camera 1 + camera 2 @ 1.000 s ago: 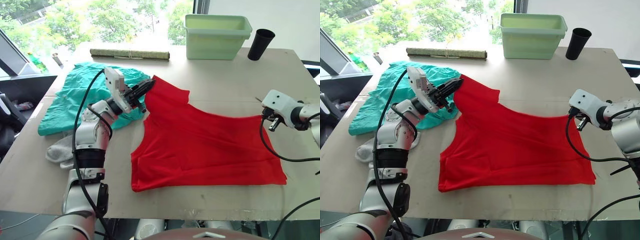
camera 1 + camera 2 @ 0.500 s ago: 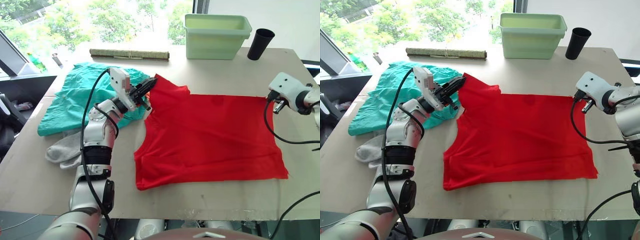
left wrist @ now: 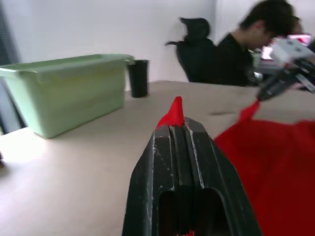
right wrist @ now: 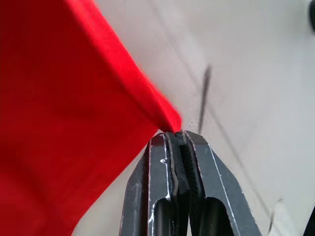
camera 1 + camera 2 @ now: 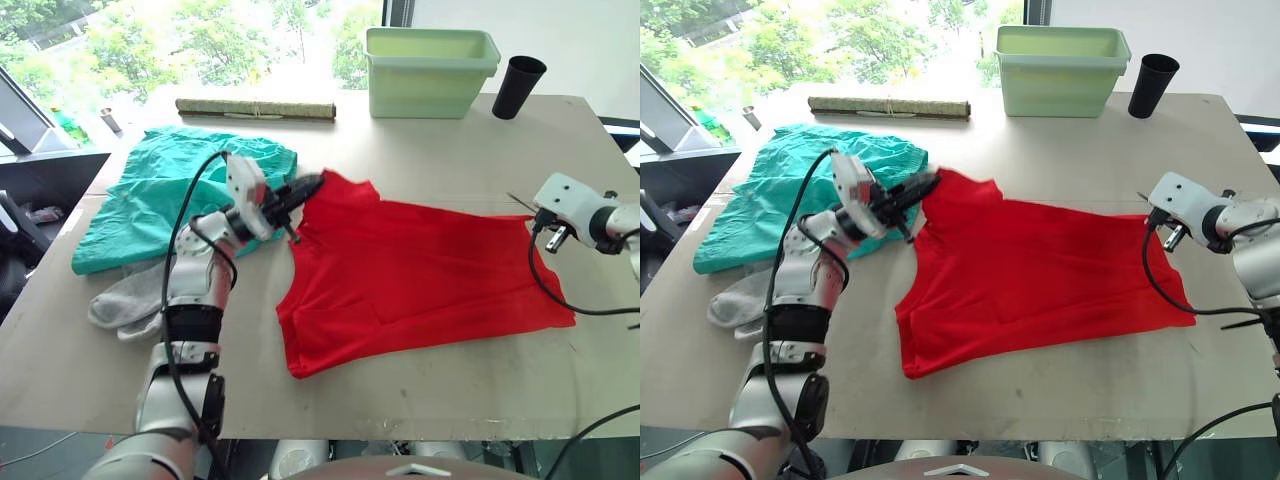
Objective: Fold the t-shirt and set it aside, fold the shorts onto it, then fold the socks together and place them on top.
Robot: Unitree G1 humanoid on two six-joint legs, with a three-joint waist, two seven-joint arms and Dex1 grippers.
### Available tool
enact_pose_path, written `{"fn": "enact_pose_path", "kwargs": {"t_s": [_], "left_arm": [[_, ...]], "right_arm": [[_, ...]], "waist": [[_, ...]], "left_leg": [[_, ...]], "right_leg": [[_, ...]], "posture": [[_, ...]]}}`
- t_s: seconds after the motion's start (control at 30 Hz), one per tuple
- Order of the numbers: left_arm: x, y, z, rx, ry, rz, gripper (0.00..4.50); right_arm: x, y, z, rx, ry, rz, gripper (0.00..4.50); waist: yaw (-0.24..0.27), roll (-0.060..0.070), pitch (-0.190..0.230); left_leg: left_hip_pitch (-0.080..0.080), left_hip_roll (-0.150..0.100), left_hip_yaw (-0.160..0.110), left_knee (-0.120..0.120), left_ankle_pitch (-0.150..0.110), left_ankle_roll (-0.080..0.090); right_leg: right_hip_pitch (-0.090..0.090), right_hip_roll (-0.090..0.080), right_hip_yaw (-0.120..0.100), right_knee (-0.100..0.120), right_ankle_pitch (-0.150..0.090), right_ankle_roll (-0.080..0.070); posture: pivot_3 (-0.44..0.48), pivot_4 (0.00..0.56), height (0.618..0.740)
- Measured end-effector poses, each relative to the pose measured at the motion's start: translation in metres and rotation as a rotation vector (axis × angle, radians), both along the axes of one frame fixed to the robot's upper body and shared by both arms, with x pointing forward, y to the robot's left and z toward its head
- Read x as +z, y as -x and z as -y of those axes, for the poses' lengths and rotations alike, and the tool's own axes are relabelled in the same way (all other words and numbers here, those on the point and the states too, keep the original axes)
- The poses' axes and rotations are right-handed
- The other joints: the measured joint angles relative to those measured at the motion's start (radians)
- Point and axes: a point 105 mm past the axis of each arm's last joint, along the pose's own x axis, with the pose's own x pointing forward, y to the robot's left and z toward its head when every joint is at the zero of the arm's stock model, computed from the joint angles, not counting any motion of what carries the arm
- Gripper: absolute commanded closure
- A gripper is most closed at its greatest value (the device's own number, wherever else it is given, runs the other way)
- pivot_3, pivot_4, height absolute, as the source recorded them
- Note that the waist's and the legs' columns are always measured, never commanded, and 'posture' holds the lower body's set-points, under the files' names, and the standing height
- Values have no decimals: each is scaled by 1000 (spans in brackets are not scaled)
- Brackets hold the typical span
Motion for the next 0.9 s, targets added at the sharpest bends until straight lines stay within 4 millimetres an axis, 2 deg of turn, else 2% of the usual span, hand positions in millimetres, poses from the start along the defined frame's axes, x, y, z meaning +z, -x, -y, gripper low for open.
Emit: {"fn": "enact_pose_path", "kwargs": {"t_s": [0.07, 0.17, 0.23, 0.37, 0.57, 0.6, 0.67, 0.7, 0.8, 0.9], "left_arm": [[-9, 8, -4, -38, -48, 4, 4500], [-12, 12, -4, -63, -100, 56, 4500], [-22, 13, -4, -81, -163, 84, 4500], [-38, 23, -6, -160, -251, 129, 4500], [-55, 32, -14, -216, -335, 166, 4500], [-58, 33, -15, -219, -339, 163, 3796], [-61, 34, -17, -221, -347, 161, 3083], [-62, 34, -19, -219, -352, 156, 2568], [-63, 33, -28, -202, -349, 96, 1093], [-51, 29, -51, -49, -130, -144, 1093]], "right_arm": [[-7, 6, -2, -9, -1, -20, 4488], [-7, 7, -8, -9, -11, -14, 4488], [-8, 10, -11, -16, -15, -8, 4488], [-20, 16, -6, -58, -18, -44, 4488], [-25, 26, -7, -78, -29, -61, 4488], [-28, 28, -9, -79, -39, -72, 4500], [-33, 32, -10, -77, -49, -94, 4500], [-35, 35, -12, -76, -57, -105, 3873], [-33, 39, -16, -76, -99, -107, 2619], [-12, 49, -29, -88, -284, -52, 2619]], "waist": [[2, 1, 0], [4, 1, 0], [6, 1, 0], [4, 1, 0], [3, 1, 0], [3, 1, 0], [4, 1, 0], [4, 1, 0], [3, 1, 0], [-4, 1, 1]], "left_leg": [[0, 0, 0, 0, 0, 0], [0, 0, 0, 1, 0, 0], [0, 0, 0, 1, 0, 0], [-1, 0, 0, 0, 0, 0], [0, 0, 0, 0, 0, 0], [0, 0, 0, 0, 0, 0], [0, 0, -1, 0, 0, 0], [-1, 0, -1, 0, 0, 0], [0, 0, -1, 0, 0, 0], [-1, 1, -3, -1, 0, 0]], "right_leg": [[0, 0, 0, 1, 0, 0], [0, 0, 0, 1, 0, 0], [0, 0, 0, 1, 0, 0], [0, 0, 0, 0, 0, 0], [0, 0, 0, 0, 0, 0], [0, 0, 0, 1, 0, 0], [0, 0, 0, 0, 0, 0], [0, 0, 0, 0, 0, 0], [0, 0, 0, 1, 0, 0], [0, 0, 0, 0, 0, 0]], "posture": [[0, 150, 740], [0, 150, 740], [0, 150, 740], [0, 150, 740], [0, 150, 740], [0, 150, 740], [0, 150, 740], [0, 150, 740], [0, 150, 740], [0, 150, 740]]}}
